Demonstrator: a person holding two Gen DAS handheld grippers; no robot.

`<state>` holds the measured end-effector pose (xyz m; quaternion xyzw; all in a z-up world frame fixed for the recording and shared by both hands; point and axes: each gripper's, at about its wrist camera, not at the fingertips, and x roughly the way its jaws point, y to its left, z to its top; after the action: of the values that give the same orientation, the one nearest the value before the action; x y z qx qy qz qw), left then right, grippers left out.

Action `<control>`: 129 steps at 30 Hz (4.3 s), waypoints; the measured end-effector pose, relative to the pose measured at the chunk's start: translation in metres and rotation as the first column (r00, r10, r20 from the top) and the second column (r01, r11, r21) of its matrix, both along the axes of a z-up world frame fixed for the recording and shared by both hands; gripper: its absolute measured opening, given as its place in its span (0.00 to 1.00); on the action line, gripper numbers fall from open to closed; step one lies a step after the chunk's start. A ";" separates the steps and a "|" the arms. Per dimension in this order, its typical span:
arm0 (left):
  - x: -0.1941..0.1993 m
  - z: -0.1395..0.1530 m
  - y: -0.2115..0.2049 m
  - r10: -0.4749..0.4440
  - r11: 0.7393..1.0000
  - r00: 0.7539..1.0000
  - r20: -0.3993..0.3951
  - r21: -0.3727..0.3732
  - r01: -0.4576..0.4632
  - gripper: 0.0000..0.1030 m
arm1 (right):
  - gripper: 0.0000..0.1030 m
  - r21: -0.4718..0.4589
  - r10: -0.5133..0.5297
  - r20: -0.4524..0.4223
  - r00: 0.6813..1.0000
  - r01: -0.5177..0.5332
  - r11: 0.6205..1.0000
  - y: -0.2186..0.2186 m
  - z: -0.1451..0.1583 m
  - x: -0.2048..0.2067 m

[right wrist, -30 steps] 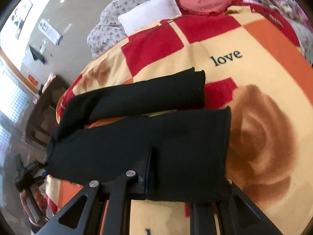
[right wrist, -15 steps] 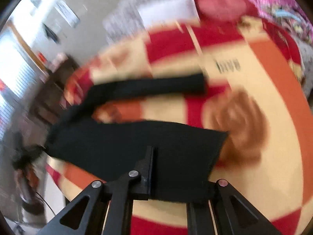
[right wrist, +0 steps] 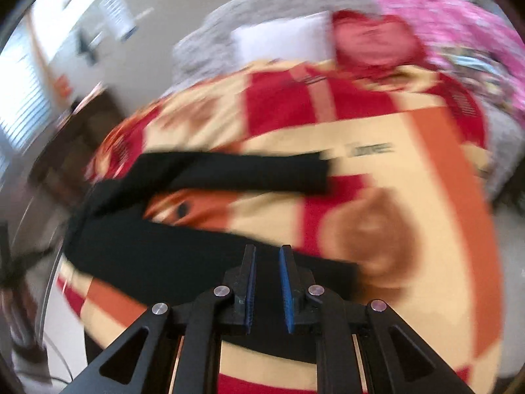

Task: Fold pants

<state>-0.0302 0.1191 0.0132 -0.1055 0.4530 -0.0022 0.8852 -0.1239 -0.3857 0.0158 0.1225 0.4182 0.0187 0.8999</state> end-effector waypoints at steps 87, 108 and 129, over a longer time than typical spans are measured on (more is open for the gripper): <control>0.037 0.011 0.069 0.126 0.974 0.989 0.073 -0.198 -0.109 0.64 | 0.13 0.012 0.735 0.011 0.678 -0.735 0.678 0.277 -0.052 0.067; 0.027 0.037 0.051 0.139 0.970 0.981 0.134 -0.219 -0.108 0.64 | 0.28 0.142 0.618 0.028 0.786 -0.615 0.776 0.374 -0.054 0.160; 0.062 -0.026 0.020 0.095 0.991 0.995 -0.024 -0.089 -0.097 0.64 | 0.39 0.313 0.225 0.029 0.974 -0.223 0.923 0.119 -0.043 0.036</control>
<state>0.0317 0.1391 -0.0129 -0.1671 0.4557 0.0211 0.8740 -0.0877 -0.2671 -0.0270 0.2158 0.4245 0.1874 0.8591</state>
